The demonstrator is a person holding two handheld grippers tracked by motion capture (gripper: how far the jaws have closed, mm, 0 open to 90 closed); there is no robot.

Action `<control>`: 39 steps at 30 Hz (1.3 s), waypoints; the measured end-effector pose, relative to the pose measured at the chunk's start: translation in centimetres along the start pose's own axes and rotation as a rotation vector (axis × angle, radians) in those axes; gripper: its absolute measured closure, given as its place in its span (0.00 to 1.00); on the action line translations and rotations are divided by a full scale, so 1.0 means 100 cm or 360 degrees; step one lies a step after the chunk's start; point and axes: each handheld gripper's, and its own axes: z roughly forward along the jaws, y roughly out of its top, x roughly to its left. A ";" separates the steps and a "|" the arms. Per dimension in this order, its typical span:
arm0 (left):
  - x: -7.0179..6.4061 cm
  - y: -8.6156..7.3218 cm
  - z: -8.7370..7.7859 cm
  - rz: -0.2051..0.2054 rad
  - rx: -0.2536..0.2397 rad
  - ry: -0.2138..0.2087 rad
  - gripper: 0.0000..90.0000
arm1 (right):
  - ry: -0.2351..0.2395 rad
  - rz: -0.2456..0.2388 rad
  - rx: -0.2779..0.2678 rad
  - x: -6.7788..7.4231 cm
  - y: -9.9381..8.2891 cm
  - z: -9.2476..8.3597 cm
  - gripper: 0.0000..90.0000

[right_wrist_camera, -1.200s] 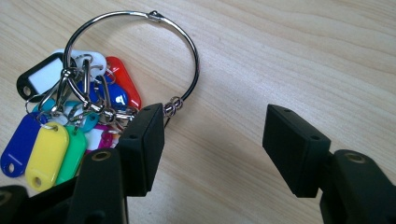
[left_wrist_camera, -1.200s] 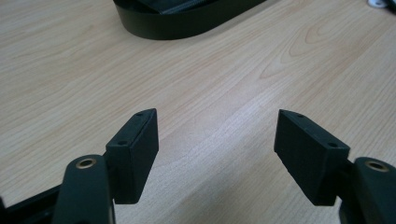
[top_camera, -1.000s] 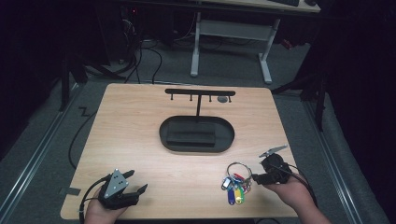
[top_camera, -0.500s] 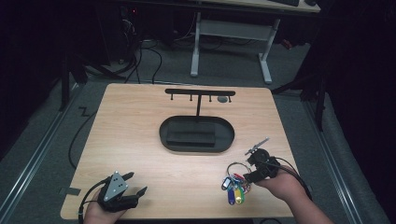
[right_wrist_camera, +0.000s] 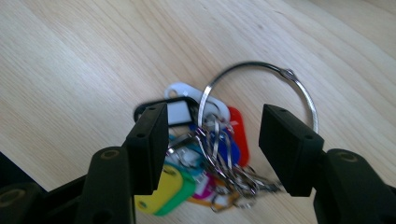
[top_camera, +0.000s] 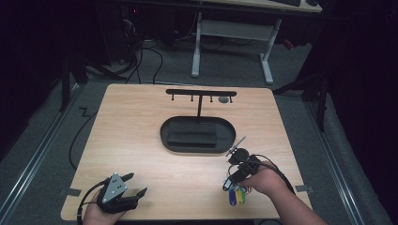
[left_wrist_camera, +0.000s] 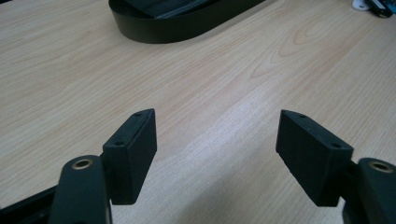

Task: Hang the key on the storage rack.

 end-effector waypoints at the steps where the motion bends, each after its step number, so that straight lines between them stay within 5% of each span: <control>1: 0.000 -0.001 -0.001 -0.0003 0.0004 -0.0007 0.33 | 0.0009 -0.0001 0.0012 0.001 0.003 0.002 0.51; 4: 0.003 -0.003 -0.004 -0.0014 -0.0005 -0.0002 0.33 | 0.0023 0.0012 0.0045 0.000 0.010 0.011 0.56; 5: 0.003 -0.002 -0.005 -0.0022 -0.0017 0.0000 0.33 | 0.0022 0.0080 0.0072 0.002 0.012 0.013 0.58; 7: 0.003 -0.001 -0.007 -0.0034 -0.0027 0.0001 0.33 | 0.0025 -0.0006 0.0072 -0.003 0.017 0.019 0.60; 8: 0.003 -0.001 -0.007 -0.0032 -0.0030 0.0002 0.33 | 0.0031 0.0078 0.0112 0.000 0.019 0.020 0.62; 9: 0.002 -0.001 -0.006 -0.0021 -0.0016 -0.0004 0.33 | 0.0038 0.0009 0.0101 -0.004 0.020 0.022 0.64; 11: 0.000 -0.002 -0.005 -0.0006 -0.0007 -0.0008 0.33 | 0.0038 0.0093 0.0145 -0.002 0.021 0.024 0.66; 22: -0.001 -0.001 -0.007 0.0002 -0.0011 0.0007 0.33 | 0.0111 0.0127 0.0117 -0.007 0.026 0.034 0.80; 32: -0.004 0.000 -0.004 0.0039 -0.0012 -0.0013 0.33 | 0.0138 0.0111 0.0117 -0.006 0.027 0.028 0.88; 39: -0.006 0.002 -0.003 0.0056 -0.0016 -0.0006 0.33 | 0.0052 0.0071 0.0118 -0.002 0.017 0.001 0.88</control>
